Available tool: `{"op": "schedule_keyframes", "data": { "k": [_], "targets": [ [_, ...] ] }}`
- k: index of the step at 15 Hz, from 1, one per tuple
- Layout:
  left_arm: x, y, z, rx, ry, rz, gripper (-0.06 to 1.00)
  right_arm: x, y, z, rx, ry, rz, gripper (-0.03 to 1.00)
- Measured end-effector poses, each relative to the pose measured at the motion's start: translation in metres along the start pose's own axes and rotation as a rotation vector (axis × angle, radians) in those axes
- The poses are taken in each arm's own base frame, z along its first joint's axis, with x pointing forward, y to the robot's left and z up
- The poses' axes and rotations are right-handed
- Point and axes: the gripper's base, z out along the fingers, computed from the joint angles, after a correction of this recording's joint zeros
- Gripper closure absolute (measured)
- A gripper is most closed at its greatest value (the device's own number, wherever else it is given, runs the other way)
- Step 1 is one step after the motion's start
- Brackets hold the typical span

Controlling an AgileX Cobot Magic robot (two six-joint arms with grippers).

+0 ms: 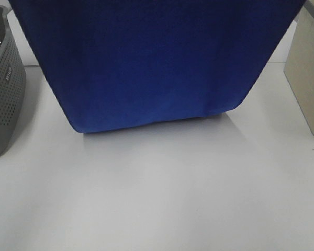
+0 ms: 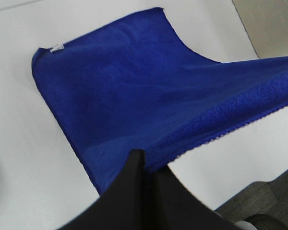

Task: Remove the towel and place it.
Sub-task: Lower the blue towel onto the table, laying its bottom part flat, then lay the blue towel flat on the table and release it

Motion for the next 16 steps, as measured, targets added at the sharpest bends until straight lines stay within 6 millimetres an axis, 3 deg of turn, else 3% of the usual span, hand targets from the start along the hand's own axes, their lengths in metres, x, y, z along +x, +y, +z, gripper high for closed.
{"op": "schedule_keyframes", "data": {
  "k": [4,9,12,16],
  "targets": [
    [0.037,-0.002,-0.004,0.026,0.061,-0.031,0.94,0.036,0.007,-0.002,-0.034,0.040,0.063,0.95],
    [0.066,0.004,0.018,0.043,0.174,-0.067,0.94,0.072,0.008,0.012,-0.064,0.122,0.133,0.95],
    [0.091,0.006,0.028,0.058,0.244,-0.095,0.94,0.092,0.007,0.028,-0.086,0.196,0.172,0.95],
    [0.136,0.013,0.058,0.113,0.411,-0.164,0.94,0.127,0.003,0.061,-0.120,0.354,0.245,0.95]
  ]
}}
